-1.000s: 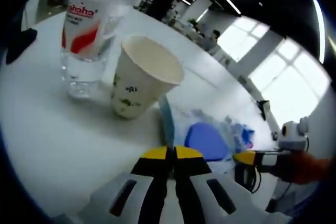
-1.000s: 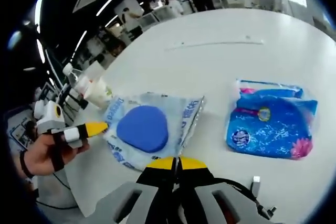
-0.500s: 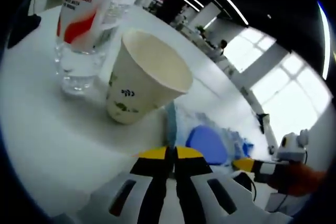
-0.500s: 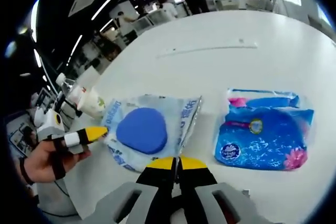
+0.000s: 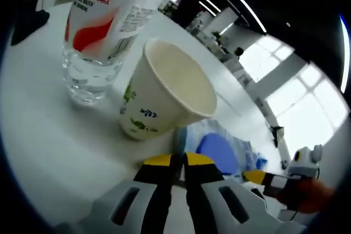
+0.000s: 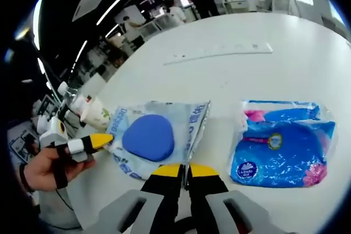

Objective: Arrange the tabletop items into an orderly group along one side of the table until the central work area is clear of visible clutter.

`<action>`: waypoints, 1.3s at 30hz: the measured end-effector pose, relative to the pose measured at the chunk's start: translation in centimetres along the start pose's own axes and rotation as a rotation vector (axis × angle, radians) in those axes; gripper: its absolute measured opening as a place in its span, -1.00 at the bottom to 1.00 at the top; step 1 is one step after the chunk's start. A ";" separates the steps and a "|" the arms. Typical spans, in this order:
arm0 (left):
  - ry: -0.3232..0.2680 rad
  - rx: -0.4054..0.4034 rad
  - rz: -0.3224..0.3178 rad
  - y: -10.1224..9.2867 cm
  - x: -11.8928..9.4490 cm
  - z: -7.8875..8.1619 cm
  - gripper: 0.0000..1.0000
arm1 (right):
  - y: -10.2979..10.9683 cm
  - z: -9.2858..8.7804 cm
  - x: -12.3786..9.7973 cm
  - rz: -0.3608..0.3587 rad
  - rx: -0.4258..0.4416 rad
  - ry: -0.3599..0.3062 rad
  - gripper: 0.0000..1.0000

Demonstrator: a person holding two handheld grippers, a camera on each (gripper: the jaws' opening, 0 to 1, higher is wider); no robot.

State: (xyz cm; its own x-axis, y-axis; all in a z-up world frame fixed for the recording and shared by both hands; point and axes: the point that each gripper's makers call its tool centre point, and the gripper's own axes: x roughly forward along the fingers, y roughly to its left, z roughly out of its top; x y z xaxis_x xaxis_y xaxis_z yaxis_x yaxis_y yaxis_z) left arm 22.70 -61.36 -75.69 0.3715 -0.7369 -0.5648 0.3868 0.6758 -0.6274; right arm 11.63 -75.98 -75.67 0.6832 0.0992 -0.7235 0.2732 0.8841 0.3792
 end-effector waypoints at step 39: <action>-0.012 -0.042 -0.027 -0.3 0.6 0.2 -0.96 | -0.5 -0.3 -1.1 -0.017 0.144 -0.068 -1.00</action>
State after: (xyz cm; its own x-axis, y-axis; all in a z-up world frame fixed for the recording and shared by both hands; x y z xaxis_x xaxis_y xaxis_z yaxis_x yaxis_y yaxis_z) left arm 22.98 -61.99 -75.72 0.3713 -0.7548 -0.5408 0.3610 0.6540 -0.6648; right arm 10.55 -76.39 -75.26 0.7207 0.0489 -0.6915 0.3762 0.8102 0.4495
